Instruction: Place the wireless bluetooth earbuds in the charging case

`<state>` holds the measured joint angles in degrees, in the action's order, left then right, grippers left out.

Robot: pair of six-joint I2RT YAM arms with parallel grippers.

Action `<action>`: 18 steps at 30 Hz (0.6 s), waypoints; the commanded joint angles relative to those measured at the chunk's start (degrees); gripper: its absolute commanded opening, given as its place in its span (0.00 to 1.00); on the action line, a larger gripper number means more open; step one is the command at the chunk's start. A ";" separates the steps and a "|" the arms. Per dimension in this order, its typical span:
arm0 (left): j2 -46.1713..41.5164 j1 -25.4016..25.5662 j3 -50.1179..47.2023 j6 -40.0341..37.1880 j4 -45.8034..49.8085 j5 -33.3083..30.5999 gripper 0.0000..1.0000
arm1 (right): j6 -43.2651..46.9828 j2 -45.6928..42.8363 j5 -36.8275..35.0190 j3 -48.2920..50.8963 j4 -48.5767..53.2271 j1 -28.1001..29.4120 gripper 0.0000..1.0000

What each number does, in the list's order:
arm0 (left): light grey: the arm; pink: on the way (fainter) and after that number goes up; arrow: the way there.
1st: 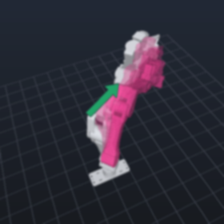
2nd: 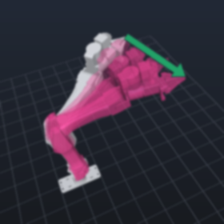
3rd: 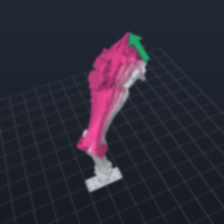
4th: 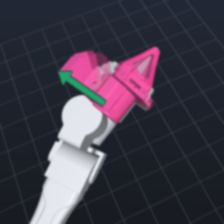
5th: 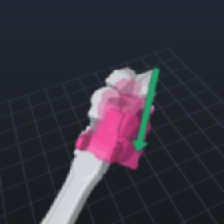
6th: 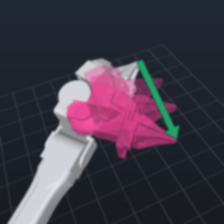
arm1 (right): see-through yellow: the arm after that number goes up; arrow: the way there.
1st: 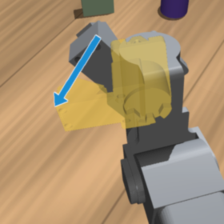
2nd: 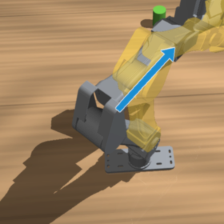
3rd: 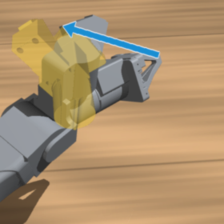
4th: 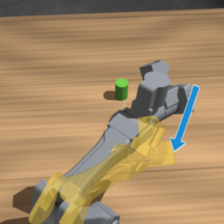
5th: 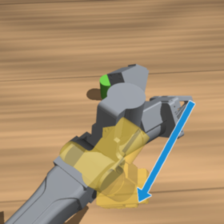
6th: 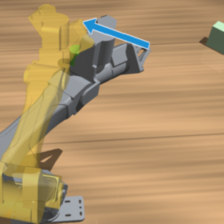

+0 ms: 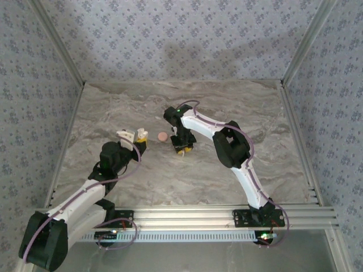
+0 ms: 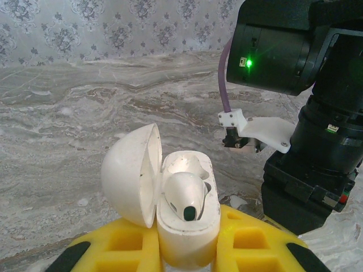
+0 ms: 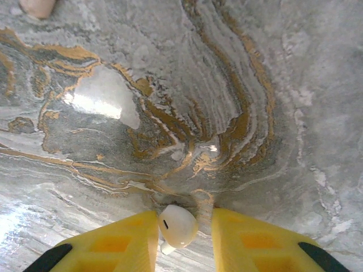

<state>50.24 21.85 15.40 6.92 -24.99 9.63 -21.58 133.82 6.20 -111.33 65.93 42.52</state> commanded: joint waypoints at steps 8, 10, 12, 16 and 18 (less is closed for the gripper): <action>-1.11 -0.15 0.87 -0.54 -0.07 0.33 0.13 | 0.58 1.59 -0.30 -0.66 -0.22 0.84 0.26; -1.10 -0.22 0.82 -0.62 0.01 0.40 0.13 | 0.72 0.71 -0.57 0.06 -1.01 0.90 0.24; -1.03 -0.21 0.88 -0.52 0.00 0.81 0.13 | 0.77 -0.95 -0.83 1.60 -2.91 0.98 0.23; -0.19 -0.14 1.09 -0.67 -0.53 3.03 0.13 | 1.32 -6.91 -0.16 8.54 -10.58 0.57 0.22; 0.97 -0.14 1.34 -0.89 -1.36 5.00 0.13 | 1.52 -10.89 -0.24 13.16 -14.83 0.30 0.21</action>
<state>50.43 21.85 15.40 6.90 -25.06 11.18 -21.08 128.20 5.39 -102.28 57.93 42.54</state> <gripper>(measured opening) 0.190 0.216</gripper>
